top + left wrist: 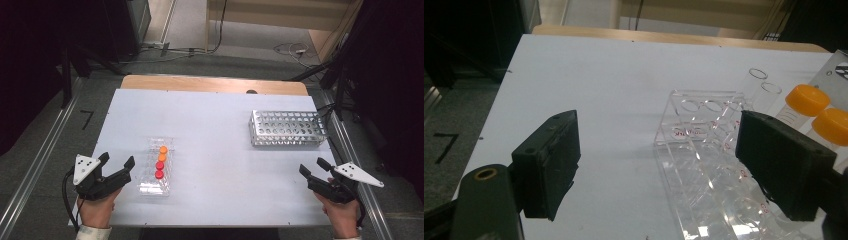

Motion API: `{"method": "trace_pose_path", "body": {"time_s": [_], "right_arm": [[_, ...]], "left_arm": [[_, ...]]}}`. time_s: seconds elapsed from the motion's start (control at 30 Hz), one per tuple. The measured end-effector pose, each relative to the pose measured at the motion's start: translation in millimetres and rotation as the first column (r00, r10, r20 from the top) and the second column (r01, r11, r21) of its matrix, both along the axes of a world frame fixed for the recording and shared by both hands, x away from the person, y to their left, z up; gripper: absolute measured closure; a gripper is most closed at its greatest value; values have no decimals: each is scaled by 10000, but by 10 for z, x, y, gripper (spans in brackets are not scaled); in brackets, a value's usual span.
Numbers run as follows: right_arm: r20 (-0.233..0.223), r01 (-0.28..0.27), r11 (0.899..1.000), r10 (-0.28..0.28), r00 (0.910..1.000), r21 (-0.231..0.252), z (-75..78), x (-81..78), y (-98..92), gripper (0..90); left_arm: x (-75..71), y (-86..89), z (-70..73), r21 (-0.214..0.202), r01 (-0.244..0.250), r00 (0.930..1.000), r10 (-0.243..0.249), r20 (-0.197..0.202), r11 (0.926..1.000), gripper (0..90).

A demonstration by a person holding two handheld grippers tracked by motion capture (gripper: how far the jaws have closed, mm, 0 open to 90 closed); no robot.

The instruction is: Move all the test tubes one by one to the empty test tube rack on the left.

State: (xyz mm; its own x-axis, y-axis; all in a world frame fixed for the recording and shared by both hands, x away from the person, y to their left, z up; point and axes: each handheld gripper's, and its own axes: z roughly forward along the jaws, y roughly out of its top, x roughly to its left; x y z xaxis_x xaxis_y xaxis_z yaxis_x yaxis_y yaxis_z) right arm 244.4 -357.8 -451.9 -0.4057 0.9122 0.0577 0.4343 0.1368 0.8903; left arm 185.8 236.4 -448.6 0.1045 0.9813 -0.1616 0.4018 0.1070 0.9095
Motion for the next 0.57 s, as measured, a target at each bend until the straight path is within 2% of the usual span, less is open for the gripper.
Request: {"method": "trace_pose_path", "body": {"time_s": [0.4,0.57], "right_arm": [[-142,744,9972,-745,9971,-80,-71,36,-220,262],[-237,956,9953,-959,9951,-132,-106,57,-281,252]], "left_arm": [[10,47,-14,30,-134,9999,134,-34,9999,186],[17,112,-41,77,-343,9993,343,-117,9994,186]]}}
